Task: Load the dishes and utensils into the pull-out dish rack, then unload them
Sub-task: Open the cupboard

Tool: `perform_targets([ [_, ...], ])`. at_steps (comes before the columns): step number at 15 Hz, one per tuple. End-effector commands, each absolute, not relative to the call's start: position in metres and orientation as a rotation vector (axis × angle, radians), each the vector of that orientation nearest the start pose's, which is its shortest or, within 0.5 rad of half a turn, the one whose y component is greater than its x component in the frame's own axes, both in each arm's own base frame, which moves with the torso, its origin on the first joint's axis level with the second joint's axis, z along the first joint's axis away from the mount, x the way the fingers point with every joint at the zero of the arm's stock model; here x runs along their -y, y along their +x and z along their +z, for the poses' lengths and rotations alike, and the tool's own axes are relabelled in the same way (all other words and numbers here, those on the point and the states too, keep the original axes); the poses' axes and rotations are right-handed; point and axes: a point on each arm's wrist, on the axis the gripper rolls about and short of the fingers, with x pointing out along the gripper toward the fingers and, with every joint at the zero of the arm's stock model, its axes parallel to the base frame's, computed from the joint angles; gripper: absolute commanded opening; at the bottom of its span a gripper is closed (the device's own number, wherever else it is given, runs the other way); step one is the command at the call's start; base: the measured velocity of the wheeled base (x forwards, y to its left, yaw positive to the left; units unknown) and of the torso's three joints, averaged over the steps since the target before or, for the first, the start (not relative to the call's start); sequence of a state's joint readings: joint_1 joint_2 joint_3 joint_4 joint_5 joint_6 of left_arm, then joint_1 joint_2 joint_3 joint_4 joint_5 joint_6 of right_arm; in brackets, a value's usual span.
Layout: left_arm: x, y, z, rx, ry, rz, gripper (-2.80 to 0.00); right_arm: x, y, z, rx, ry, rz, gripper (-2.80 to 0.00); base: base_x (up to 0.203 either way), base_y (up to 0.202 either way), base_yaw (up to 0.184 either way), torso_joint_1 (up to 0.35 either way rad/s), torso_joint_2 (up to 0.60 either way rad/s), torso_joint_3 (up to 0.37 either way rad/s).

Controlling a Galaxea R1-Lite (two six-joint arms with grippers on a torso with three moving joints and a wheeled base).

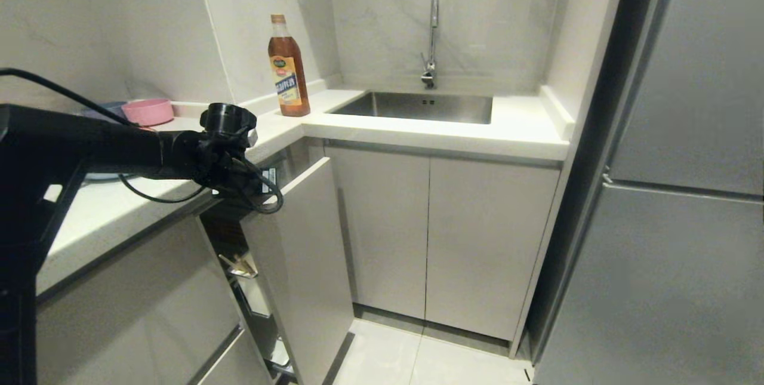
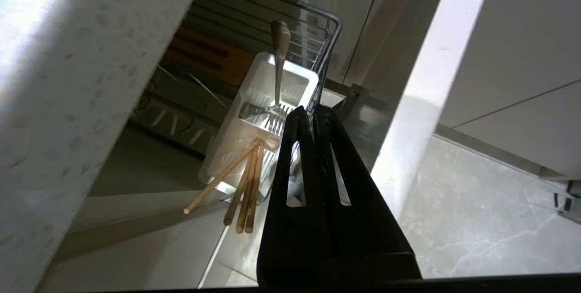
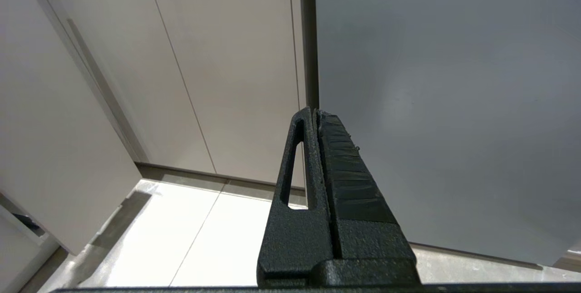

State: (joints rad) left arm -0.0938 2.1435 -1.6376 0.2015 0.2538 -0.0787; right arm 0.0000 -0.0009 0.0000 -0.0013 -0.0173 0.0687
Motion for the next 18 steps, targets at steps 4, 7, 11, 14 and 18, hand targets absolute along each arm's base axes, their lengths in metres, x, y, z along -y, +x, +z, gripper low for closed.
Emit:
perform_targets([
  [4, 0.039, 0.432, 0.154, -0.728, 0.049, 0.161, -2.8, 0.0, -0.023, 0.076, 0.002, 0.069, -0.017, -2.8, 0.0, 0.0, 0.0, 0.0, 0.0, 0.0],
  [7, 0.043, 0.431, 0.152, -0.739, 0.038, 0.136, -2.8, 0.0, -0.023, 0.076, 0.002, 0.069, -0.017, -2.8, 0.0, 0.0, 0.0, 0.0, 0.0, 0.0],
  [11, 0.058, 0.426, 0.152, -0.765, -0.006, 0.097, -2.8, 0.0, -0.023, 0.076, 0.002, 0.069, -0.017, -2.8, 0.0, 0.0, 0.0, 0.0, 0.0, 0.0],
  [14, 0.074, 0.421, 0.154, -0.77, -0.05, 0.065, -2.8, 0.0, -0.023, 0.076, 0.002, 0.069, -0.017, -2.8, 0.0, 0.0, 0.0, 0.0, 0.0, 0.0],
  [18, 0.09, 0.411, 0.159, -0.818, -0.102, -0.014, -2.8, 0.0, -0.023, 0.076, 0.002, 0.069, -0.017, -2.8, 0.0, 0.0, 0.0, 0.0, 0.0, 0.0],
])
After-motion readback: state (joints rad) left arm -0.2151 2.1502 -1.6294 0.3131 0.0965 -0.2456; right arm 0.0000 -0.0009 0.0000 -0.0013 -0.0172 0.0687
